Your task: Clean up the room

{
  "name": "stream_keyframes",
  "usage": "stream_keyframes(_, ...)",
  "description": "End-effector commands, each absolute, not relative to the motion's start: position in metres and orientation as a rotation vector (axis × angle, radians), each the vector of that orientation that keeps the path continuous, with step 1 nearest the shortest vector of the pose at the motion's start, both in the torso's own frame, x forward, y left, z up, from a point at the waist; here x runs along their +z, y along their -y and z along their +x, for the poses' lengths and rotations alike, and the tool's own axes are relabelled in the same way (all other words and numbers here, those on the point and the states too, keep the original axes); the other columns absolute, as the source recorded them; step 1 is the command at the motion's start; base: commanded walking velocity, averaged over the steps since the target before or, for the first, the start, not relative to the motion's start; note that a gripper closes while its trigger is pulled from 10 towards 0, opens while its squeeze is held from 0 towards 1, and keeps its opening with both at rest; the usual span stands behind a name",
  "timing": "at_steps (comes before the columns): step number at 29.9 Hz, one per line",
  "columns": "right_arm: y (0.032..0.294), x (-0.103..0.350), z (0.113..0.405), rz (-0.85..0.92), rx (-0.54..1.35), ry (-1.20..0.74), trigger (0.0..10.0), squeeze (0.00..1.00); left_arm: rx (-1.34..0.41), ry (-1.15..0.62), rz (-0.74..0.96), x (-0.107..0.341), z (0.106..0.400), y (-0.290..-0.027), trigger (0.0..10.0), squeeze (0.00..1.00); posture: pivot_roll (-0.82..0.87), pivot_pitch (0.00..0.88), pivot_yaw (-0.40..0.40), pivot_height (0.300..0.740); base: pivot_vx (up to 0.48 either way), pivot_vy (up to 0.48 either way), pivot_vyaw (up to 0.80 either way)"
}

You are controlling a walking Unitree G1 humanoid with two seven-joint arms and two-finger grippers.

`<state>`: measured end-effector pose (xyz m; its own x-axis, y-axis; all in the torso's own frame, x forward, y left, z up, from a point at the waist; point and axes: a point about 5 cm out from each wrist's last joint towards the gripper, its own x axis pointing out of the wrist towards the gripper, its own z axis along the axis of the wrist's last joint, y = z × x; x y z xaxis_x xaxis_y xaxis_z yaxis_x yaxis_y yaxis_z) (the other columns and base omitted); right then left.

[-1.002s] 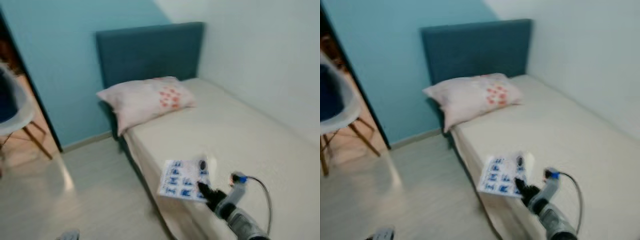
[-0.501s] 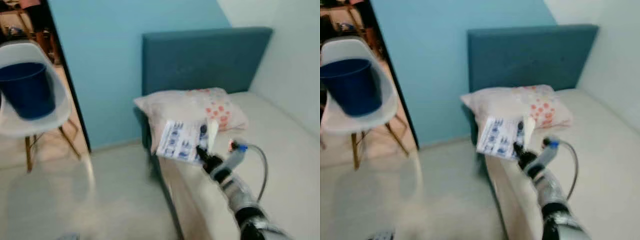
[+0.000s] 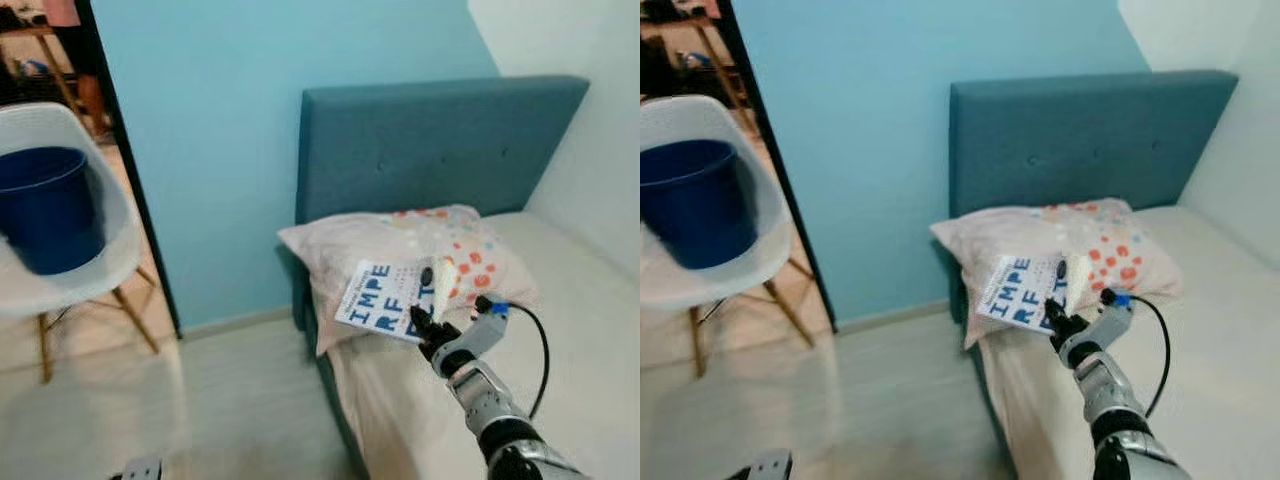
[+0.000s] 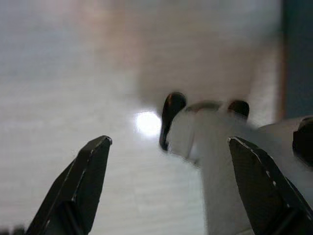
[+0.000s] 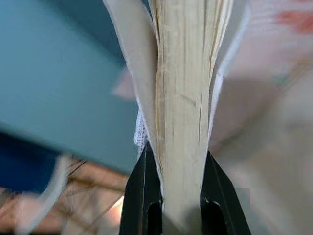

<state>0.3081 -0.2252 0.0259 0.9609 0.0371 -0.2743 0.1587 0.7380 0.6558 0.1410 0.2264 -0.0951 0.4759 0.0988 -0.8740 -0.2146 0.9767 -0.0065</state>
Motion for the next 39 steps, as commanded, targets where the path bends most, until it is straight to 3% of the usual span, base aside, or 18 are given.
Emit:
stream_keyframes(1,0.241,0.024,0.303,0.766,-0.168,-0.263,10.0,0.00,0.184,-1.054,-0.131,-0.095,0.144,-0.223,10.0,0.00,-0.09,0.000,-0.043,0.740,0.000,0.000,-0.77)
stream_keyframes(9,0.252,0.008,0.288,0.855,-0.313,-0.323,10.0,0.00,0.204,-1.064,-0.133,-0.095,0.142,-0.227,10.0,0.00,-0.08,0.000,-0.046,0.740,0.000,0.000,-0.61)
stream_keyframes(18,0.229,0.015,0.299,0.912,-0.122,-0.333,10.0,0.00,0.210,-1.072,-0.107,-0.096,0.139,-0.228,10.0,0.00,-0.08,0.000,-0.041,0.720,0.000,0.000,0.00)
stream_keyframes(28,0.226,0.014,0.299,0.955,-0.125,-0.336,10.0,0.00,0.258,-1.056,-0.064,-0.094,0.139,-0.237,10.0,0.00,-0.07,0.000,-0.039,0.690,0.000,0.000,0.00)
stream_keyframes(34,0.232,0.011,0.295,0.942,-0.173,-0.340,10.0,0.00,0.360,-0.963,-0.067,-0.083,0.152,-0.257,10.0,0.00,-0.07,0.000,-0.037,0.670,0.000,0.000,0.00)
stream_keyframes(36,0.233,0.010,0.294,0.945,-0.173,-0.345,10.0,0.00,0.398,-0.880,-0.033,-0.071,0.170,-0.268,10.0,0.00,-0.06,0.000,-0.037,0.655,0.000,0.000,0.00)
stream_keyframes(39,0.232,0.010,0.294,0.953,-0.167,-0.342,10.0,0.00,0.396,-0.846,-0.030,-0.067,0.177,-0.268,10.0,0.00,-0.06,0.000,-0.037,0.645,0.000,0.000,0.00)
